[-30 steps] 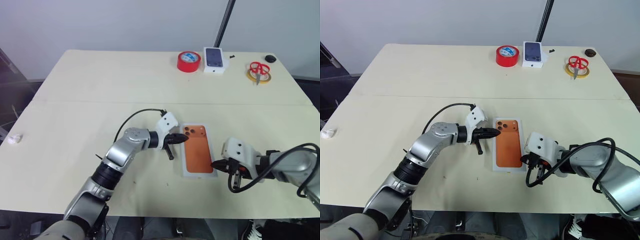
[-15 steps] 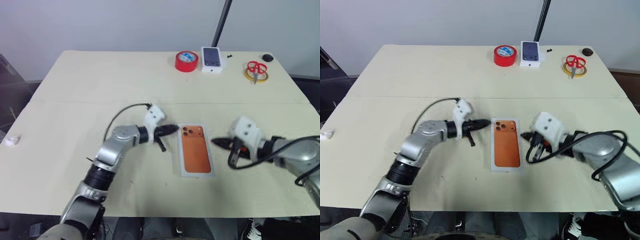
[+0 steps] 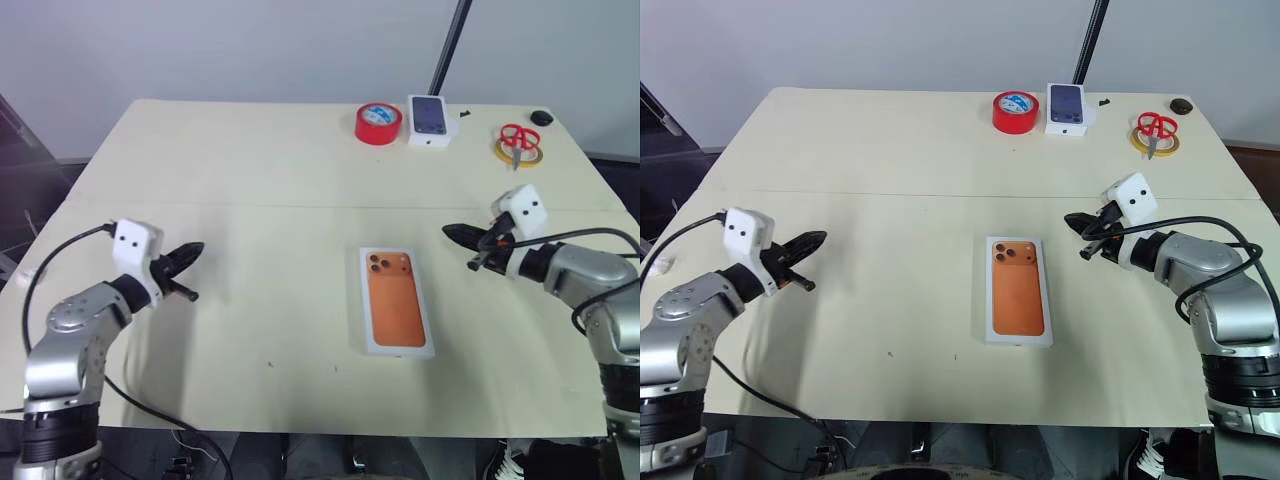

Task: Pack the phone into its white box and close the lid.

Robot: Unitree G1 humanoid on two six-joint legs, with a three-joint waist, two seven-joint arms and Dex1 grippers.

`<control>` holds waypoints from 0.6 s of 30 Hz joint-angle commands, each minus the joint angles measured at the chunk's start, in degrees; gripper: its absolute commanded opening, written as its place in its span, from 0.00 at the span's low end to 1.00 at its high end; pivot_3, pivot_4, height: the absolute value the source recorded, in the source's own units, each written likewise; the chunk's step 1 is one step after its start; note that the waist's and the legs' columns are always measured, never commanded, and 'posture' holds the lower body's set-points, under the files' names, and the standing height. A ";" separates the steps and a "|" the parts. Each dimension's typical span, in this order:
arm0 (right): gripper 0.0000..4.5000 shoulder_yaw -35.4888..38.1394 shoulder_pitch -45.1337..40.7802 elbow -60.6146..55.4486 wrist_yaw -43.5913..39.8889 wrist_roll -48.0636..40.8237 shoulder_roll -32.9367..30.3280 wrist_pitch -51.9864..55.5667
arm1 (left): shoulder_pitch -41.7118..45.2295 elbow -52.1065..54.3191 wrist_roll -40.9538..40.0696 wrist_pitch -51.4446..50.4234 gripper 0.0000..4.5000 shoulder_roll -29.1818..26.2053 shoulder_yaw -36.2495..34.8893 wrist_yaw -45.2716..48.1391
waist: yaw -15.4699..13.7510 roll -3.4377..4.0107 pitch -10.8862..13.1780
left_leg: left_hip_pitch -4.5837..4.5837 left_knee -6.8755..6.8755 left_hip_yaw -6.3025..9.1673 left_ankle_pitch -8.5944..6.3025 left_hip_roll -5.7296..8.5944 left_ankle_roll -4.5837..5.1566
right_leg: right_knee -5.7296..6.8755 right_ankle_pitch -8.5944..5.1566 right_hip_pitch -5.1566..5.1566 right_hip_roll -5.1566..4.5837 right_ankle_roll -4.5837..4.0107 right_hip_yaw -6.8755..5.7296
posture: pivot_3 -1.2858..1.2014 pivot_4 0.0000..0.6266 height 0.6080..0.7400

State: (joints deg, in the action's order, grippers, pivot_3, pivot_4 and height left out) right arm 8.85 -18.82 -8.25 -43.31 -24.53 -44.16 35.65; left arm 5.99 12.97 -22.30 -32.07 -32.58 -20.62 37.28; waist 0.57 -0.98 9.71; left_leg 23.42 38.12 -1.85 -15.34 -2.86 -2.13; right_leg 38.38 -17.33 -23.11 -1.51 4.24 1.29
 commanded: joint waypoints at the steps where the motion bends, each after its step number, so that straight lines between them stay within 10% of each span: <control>1: 0.00 -1.98 -1.56 0.92 -1.21 1.48 0.77 -2.95 | -0.92 1.75 -0.86 1.69 0.00 -1.29 -2.27 -0.45 | 0.05 0.00 0.00 | 0.00 0.00 0.00 0.00 0.00 0.00 | 0.00 0.00 0.00 0.00 0.00 0.00 | 0.52 0.24 0.94; 18: 0.00 -2.37 0.45 -1.10 0.34 2.90 4.64 -5.65 | -1.06 4.03 -2.92 0.29 0.00 1.33 -0.07 -5.98 | 0.10 0.00 0.00 | 0.00 -0.02 0.00 0.00 -0.04 0.00 | 0.01 0.00 -0.02 -0.02 0.00 0.00 | 0.52 0.24 0.94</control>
State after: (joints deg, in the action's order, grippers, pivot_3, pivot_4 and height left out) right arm 4.80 -18.34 -6.75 -43.26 -21.09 -39.78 30.87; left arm 4.15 15.93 -24.47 -32.22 -31.23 -20.87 31.74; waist 0.67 -0.98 9.71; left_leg 23.42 38.10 -1.85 -15.34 -2.90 -2.13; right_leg 38.39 -17.33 -23.13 -1.53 4.24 1.29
